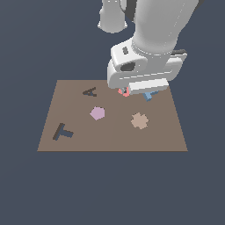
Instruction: Insert a designated object into the corresponding slot on a board.
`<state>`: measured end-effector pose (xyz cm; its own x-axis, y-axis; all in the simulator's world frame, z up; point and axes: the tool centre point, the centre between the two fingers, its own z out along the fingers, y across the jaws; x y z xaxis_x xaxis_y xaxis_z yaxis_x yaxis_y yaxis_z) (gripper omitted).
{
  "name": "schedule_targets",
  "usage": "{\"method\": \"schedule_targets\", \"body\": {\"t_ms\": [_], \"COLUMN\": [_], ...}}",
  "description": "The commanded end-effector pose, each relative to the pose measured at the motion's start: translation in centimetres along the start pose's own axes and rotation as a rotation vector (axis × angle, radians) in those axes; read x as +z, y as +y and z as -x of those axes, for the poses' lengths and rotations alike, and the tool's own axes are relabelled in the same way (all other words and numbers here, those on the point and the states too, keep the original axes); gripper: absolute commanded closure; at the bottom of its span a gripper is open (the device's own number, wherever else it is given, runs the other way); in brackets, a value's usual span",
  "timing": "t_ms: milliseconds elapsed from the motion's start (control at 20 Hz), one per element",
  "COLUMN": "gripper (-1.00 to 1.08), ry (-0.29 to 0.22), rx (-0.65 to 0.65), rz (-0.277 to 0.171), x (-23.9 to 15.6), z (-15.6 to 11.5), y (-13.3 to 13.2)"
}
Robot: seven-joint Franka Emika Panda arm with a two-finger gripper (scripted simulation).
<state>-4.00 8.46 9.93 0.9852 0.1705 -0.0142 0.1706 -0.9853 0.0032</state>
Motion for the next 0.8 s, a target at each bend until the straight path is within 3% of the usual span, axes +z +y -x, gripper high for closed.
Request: {"method": "schedule_targets", "body": {"t_ms": [0,350,750], "gripper": [-0.92,-0.92,-0.92], "ry": [0.005,0.013,0.013], "rx": [-0.054,-0.146,-0.162], "rz": [-0.003,-0.005,-0.005], "x": [1.5,4.3,4.9], "z": [0.7,2.0,2.3], "y": [-2.5,-6.7,-7.4]}}
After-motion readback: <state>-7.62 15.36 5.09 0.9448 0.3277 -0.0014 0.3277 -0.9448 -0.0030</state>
